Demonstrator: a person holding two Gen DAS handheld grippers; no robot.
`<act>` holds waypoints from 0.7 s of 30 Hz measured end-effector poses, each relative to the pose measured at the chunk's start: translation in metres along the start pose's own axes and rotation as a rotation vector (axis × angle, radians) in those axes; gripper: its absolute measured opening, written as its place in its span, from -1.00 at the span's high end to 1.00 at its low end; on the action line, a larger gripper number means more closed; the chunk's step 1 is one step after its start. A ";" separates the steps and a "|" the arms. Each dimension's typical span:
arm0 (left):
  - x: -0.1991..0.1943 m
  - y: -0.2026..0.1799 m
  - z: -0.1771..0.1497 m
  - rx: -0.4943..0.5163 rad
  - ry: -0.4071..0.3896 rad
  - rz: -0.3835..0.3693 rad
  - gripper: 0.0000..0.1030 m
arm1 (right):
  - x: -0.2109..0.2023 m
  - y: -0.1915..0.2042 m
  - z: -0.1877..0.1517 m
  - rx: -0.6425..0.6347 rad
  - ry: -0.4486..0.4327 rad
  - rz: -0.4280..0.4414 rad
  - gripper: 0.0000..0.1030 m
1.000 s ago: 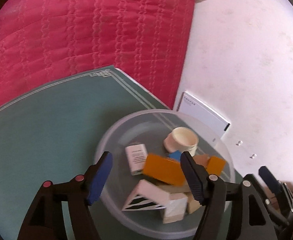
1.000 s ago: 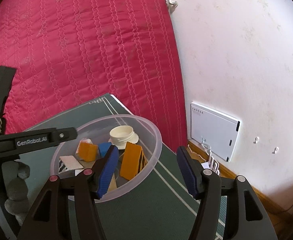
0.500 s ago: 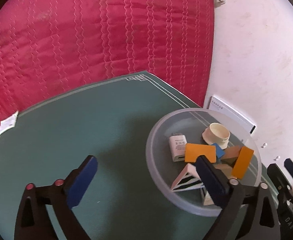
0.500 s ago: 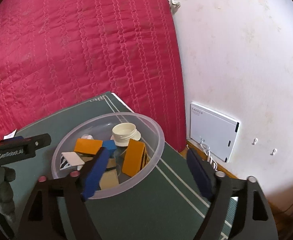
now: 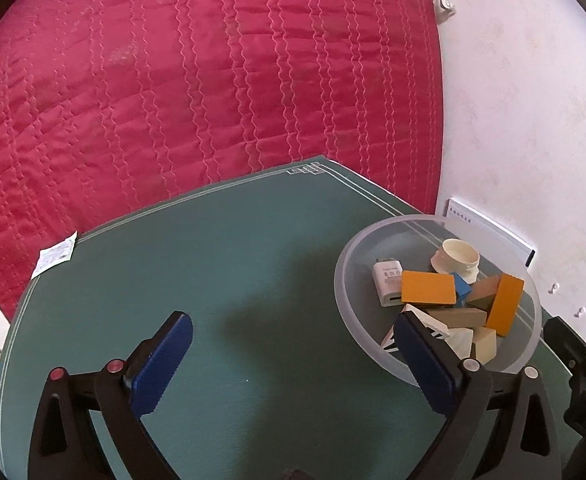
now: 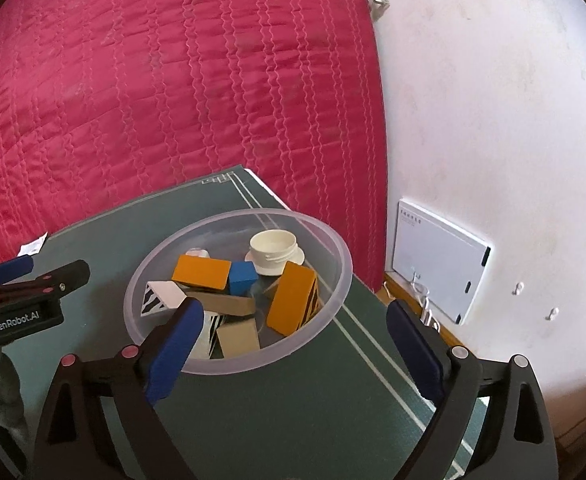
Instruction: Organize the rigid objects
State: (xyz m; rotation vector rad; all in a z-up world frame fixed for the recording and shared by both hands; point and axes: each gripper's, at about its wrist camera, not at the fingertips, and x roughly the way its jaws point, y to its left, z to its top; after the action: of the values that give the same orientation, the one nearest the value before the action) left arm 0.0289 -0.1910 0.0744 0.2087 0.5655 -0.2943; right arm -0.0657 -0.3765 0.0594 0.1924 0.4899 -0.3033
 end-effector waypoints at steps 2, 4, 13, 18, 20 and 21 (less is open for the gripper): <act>-0.002 0.002 0.000 -0.004 -0.006 -0.004 -0.99 | 0.000 0.002 0.001 -0.012 0.008 -0.004 -0.85; -0.004 0.002 -0.001 -0.002 -0.007 -0.006 -0.99 | 0.000 0.005 0.002 -0.028 0.018 -0.006 -0.86; -0.011 -0.002 -0.004 0.029 -0.028 -0.007 -0.99 | -0.005 0.016 0.005 -0.105 0.030 0.006 -0.87; -0.014 -0.005 -0.005 0.038 -0.035 -0.002 -0.99 | -0.007 0.016 0.007 -0.105 0.031 0.006 -0.87; -0.014 -0.006 -0.005 0.042 -0.039 -0.001 -0.99 | -0.007 0.016 0.008 -0.103 0.032 0.008 -0.87; -0.015 -0.007 -0.005 0.045 -0.042 0.001 -0.99 | -0.007 0.016 0.008 -0.103 0.031 0.006 -0.87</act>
State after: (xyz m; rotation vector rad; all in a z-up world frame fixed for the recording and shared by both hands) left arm 0.0120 -0.1931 0.0776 0.2463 0.5176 -0.3098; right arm -0.0627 -0.3617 0.0710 0.0984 0.5345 -0.2685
